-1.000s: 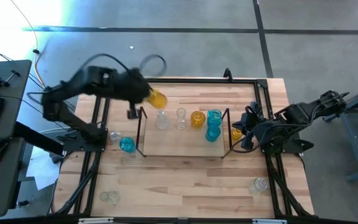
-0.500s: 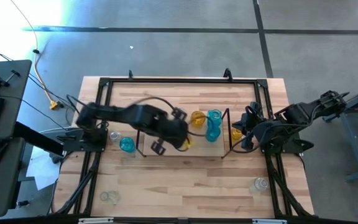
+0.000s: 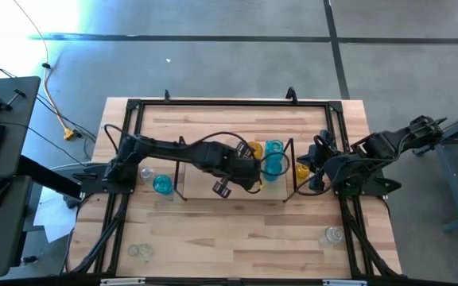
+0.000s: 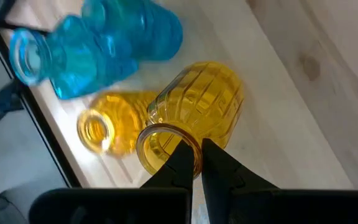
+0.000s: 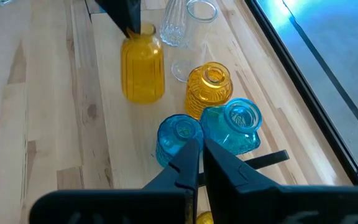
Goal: Sort vases onto shelf
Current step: Put the yellow vase on the shelf aligned with the other yellow vase
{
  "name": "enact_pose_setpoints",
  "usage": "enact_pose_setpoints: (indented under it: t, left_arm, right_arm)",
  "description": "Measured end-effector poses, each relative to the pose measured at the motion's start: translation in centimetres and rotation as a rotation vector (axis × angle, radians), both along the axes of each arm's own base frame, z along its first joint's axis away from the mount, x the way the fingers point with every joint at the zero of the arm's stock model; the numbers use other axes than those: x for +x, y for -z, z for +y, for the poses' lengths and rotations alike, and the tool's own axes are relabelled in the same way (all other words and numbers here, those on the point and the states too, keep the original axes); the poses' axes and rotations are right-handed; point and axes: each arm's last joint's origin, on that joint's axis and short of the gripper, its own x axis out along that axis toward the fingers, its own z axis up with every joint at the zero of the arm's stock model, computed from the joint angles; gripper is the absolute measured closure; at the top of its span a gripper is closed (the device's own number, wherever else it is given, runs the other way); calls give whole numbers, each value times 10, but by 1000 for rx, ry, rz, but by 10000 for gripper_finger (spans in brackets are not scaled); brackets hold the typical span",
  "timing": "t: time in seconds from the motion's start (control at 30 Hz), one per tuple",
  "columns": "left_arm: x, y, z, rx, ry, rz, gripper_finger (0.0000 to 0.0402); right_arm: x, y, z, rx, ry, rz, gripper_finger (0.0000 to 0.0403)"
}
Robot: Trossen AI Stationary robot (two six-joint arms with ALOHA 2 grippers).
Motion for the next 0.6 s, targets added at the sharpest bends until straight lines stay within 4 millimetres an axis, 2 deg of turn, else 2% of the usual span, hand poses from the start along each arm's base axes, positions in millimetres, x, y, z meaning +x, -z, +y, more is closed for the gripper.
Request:
enact_pose_setpoints:
  t: [0.2, 0.6]
  left_arm:
    - [9, 7, 3, -25, -13, -26, 399]
    - [16, 24, 5, -44, -15, 26, 399]
  right_arm:
    - [2, 1, 1, -5, -2, 7, 394]
    - [7, 4, 4, -23, -22, 32, 394]
